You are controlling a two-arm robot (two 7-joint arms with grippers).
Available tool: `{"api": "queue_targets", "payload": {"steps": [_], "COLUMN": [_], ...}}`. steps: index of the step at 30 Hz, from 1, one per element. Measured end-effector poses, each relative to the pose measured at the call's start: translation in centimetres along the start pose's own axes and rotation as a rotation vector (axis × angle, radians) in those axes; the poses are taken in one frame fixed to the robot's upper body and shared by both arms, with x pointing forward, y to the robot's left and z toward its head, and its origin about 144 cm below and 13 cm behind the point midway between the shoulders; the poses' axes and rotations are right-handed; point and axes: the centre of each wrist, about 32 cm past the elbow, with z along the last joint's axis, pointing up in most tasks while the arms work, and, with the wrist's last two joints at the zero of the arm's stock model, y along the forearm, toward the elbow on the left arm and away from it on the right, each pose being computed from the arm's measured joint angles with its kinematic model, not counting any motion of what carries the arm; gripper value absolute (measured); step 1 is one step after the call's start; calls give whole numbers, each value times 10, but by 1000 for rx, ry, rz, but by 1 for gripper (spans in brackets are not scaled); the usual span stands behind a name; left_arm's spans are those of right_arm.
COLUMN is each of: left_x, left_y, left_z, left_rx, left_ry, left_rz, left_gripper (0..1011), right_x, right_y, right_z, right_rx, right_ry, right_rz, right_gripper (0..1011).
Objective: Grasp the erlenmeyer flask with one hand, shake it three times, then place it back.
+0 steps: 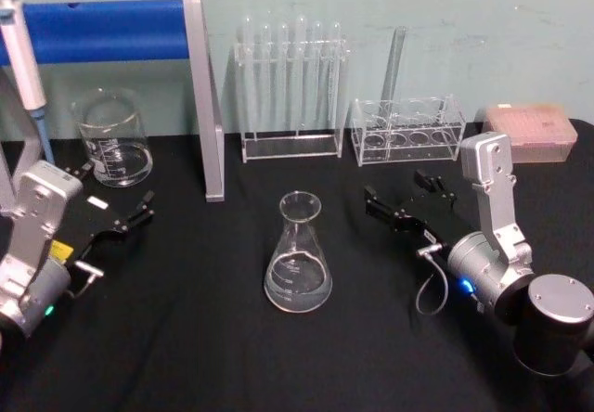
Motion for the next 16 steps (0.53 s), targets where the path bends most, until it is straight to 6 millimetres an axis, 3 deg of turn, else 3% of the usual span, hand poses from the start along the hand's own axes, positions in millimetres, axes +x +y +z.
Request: {"api": "queue_targets", "payload": {"steps": [16], "left_x": [0], "left_y": [0], "left_z": [0], "left_rx": [0], "left_ry": [0], "left_rz": [0], "left_gripper": [1001], "right_x": [0], "right_y": [0], "right_z": [0], "right_rx": [0], "right_ry": [0], "right_rz": [0], "right_gripper": [1000]}}
